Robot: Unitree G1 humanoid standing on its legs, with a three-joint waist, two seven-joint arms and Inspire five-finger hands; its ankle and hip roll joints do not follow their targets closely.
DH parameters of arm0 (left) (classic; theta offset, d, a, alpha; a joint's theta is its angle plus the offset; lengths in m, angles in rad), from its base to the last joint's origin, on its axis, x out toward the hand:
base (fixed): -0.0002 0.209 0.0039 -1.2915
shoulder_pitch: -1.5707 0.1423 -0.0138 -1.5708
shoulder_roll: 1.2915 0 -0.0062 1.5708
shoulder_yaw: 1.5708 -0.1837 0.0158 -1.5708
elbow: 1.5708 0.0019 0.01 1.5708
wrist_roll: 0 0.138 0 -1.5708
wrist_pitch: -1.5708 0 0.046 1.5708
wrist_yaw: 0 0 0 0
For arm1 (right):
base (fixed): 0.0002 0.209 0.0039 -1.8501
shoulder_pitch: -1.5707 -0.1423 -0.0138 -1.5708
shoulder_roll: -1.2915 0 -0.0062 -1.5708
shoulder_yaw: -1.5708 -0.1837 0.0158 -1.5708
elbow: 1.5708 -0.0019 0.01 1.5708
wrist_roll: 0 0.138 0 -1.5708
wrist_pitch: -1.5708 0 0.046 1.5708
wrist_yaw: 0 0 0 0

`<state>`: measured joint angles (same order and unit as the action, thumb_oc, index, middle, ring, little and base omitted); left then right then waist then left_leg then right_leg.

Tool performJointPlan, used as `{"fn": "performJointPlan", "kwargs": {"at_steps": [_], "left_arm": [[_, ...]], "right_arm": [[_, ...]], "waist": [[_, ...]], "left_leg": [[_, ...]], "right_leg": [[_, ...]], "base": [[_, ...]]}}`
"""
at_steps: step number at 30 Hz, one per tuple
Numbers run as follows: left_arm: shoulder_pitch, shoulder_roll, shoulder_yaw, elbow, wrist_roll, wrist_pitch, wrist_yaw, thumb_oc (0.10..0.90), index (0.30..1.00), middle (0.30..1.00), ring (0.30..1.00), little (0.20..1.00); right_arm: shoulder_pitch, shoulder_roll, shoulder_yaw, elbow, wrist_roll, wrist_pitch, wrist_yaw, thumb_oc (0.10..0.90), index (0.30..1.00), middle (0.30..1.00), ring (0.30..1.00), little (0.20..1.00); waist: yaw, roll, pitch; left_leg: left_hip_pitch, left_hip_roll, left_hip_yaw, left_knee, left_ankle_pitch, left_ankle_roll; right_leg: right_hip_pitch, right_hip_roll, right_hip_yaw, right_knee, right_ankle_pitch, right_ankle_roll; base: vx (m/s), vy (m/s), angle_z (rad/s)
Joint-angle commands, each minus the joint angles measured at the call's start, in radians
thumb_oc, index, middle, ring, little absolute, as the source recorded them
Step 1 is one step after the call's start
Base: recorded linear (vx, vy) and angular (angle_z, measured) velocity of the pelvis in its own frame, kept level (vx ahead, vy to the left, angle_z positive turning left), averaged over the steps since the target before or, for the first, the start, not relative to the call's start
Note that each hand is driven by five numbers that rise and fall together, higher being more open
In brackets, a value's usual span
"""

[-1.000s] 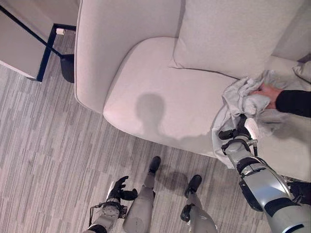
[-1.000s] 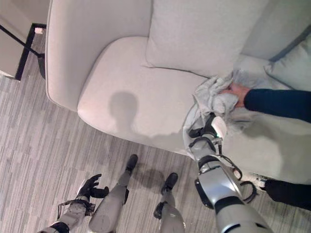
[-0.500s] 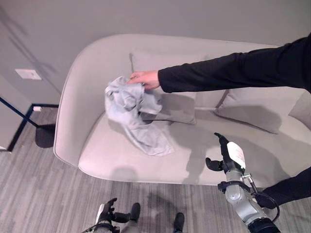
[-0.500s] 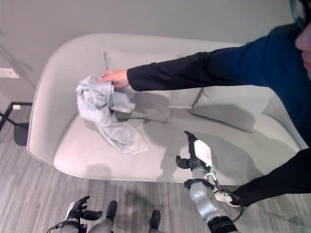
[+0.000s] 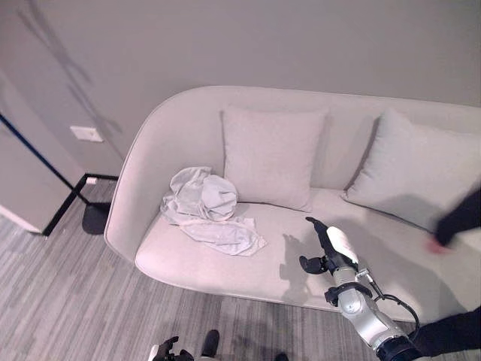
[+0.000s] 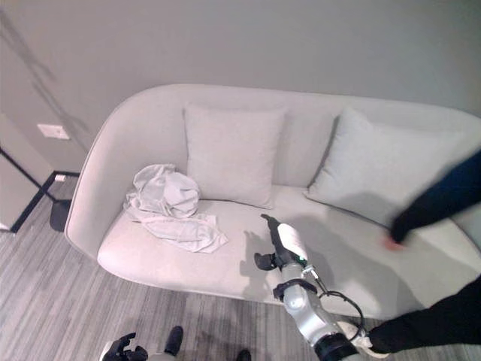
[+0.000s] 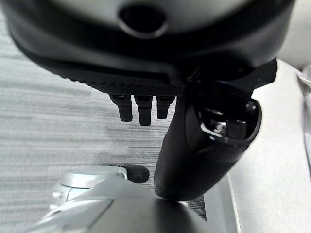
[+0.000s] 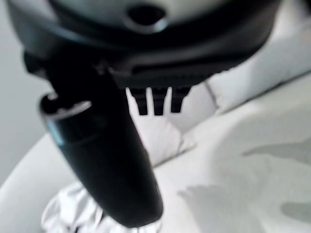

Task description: Hang the clothes on the sofa on the clothes rack.

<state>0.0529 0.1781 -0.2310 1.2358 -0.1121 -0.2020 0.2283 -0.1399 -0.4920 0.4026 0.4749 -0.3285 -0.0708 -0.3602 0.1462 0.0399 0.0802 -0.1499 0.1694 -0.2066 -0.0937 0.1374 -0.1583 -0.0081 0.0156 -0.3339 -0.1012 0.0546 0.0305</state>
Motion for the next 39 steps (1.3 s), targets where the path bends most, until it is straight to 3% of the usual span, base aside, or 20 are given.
{"fn": "performJointPlan", "kwargs": {"at_steps": [1,2,3,4,5,6,12,13,17,21,24,27,39], "left_arm": [[-0.046,-0.025,-0.077,0.047,0.061,-0.013,-0.038,0.8,0.9,0.9,0.9,0.9],[-0.048,-0.022,-0.076,0.046,0.064,-0.011,-0.04,0.8,0.9,0.9,0.9,0.9],[-0.047,-0.014,-0.074,0.043,0.069,-0.007,-0.043,0.8,0.9,0.9,0.9,0.9],[-0.047,-0.015,-0.073,0.043,0.069,-0.007,-0.043,0.8,0.9,0.9,0.9,0.9],[-0.055,-0.003,-0.076,0.035,0.077,-0.004,-0.045,0.8,0.9,0.9,0.9,0.9],[-0.049,0.001,-0.077,0.026,0.079,-0.006,-0.048,0.8,0.9,0.9,0.9,0.9],[-0.028,0.035,-0.083,0.037,0.085,-0.005,-0.047,0.8,0.9,0.9,0.9,0.9],[-0.043,0.052,-0.105,0.033,0.084,-0.011,-0.034,0.8,0.9,0.9,0.9,0.9],[-0.072,0.065,-0.128,0.03,0.068,-0.021,-0.007,0.8,0.9,0.9,0.9,0.9],[-0.096,0.073,-0.147,0.025,0.06,-0.027,0.009,0.8,0.9,0.9,0.9,0.9],[-0.152,0.098,-0.195,-0.004,0.042,-0.035,0.036,0.8,0.9,0.9,0.9,0.9],[-0.156,0.104,-0.204,-0.017,0.038,-0.039,0.039,0.8,0.9,0.9,0.9,0.9],[-0.218,0.133,-0.315,-0.116,0.081,-0.051,0.064,0.8,0.9,0.9,0.9,0.9]], "right_arm": [[-0.156,-0.066,-0.002,-0.023,0.039,-0.109,-0.001,0.8,0.9,0.9,0.9,0.9],[-0.176,-0.082,0.008,-0.014,0.043,-0.113,0.008,0.8,0.9,0.9,0.9,0.9],[-0.22,-0.107,0.038,0.004,0.048,-0.113,0.021,0.8,0.9,0.9,0.9,0.9],[-0.222,-0.106,0.039,0.005,0.049,-0.113,0.02,0.8,0.9,0.9,0.9,0.9],[-0.282,-0.139,0.078,0.022,0.037,-0.113,0.032,0.8,0.9,0.9,0.9,0.9],[-0.3,-0.146,0.092,0.035,0.031,-0.113,0.035,0.8,0.9,0.9,0.9,0.9],[-0.452,-0.067,0.175,0.256,0.012,-0.092,0.017,0.8,0.9,0.9,0.9,0.9],[-0.534,0.001,0.203,0.438,-0.002,-0.063,-0.032,0.8,0.9,0.9,0.9,0.9],[-0.625,0.053,0.221,0.602,-0.019,-0.025,-0.088,0.8,0.9,0.9,0.9,0.9],[-0.673,0.072,0.23,0.672,-0.017,-0.01,-0.105,0.8,0.9,0.9,0.9,0.9],[-0.727,0.106,0.247,0.762,0.041,0.001,-0.095,0.8,0.9,0.9,0.9,0.9],[-0.739,0.115,0.253,0.797,0.053,0.006,-0.089,0.8,0.9,0.9,0.9,0.9],[-0.78,0.161,0.291,0.979,-0.01,0.071,-0.096,0.8,0.9,0.9,0.9,0.9]], "waist": [[0.006,-0.026,0.042],[0.006,-0.031,0.048],[0.008,-0.039,0.058],[0.008,-0.039,0.059],[0.011,-0.046,0.071],[0.014,-0.047,0.066],[0.072,-0.059,0.066],[0.108,-0.07,0.092],[0.144,-0.073,0.136],[0.164,-0.076,0.162],[0.192,-0.089,0.217],[0.2,-0.091,0.225],[0.264,-0.065,0.319]], "left_leg": [[0.029,0.055,0.082,0.016,-0.008,-0.022],[0.016,0.053,0.118,0.024,0.001,-0.009],[-0.008,0.054,0.21,0.058,-0.007,0.016],[-0.009,0.053,0.21,0.06,-0.008,0.016],[-0.06,0.05,0.311,0.111,-0.012,0.035],[-0.056,0.048,0.319,0.11,-0.032,0.027],[-0.054,0.004,0.276,0.064,-0.042,0.046],[-0.101,-0.023,0.251,0.091,-0.056,0.059],[-0.161,-0.053,0.222,0.143,-0.075,0.068],[-0.199,-0.069,0.209,0.17,-0.083,0.072],[-0.27,-0.092,0.177,0.221,-0.092,0.075],[-0.285,-0.099,0.169,0.23,-0.096,0.076],[-0.422,-0.148,0.13,0.284,-0.1,0.078]], "right_leg": [[0.086,-0.073,-0.047,0.014,-0.168,0.046],[0.085,-0.079,-0.062,0.014,-0.162,0.049],[0.089,-0.089,-0.081,0.014,-0.161,0.05],[0.088,-0.089,-0.08,0.014,-0.161,0.05],[0.076,-0.098,-0.109,0.014,-0.153,0.049],[0.078,-0.094,-0.101,0.014,-0.169,0.05],[0.065,-0.11,-0.12,0.014,-0.152,0.062],[0.05,-0.128,-0.136,0.014,-0.137,0.067],[0.023,-0.147,-0.147,0.025,-0.119,0.075],[-0.005,-0.16,-0.15,0.039,-0.113,0.08],[-0.047,-0.176,-0.16,0.068,-0.111,0.083],[-0.058,-0.178,-0.163,0.077,-0.112,0.083],[-0.147,-0.19,-0.183,0.096,-0.105,0.093]], "base": [[-0.03,0.019,0.74],[-0.04,0.016,0.69],[-0.03,0.018,0.54],[-0.07,0.018,0.54],[0.0,-0.011,0.66],[0.01,0.013,0.82],[0.05,0.107,0.55],[-0.03,0.225,0.3],[-0.04,0.105,0.29],[-0.03,0.056,0.11],[-0.03,0.044,0.02],[0.01,0.007,0.18],[0.0,0.013,0.1]]}}
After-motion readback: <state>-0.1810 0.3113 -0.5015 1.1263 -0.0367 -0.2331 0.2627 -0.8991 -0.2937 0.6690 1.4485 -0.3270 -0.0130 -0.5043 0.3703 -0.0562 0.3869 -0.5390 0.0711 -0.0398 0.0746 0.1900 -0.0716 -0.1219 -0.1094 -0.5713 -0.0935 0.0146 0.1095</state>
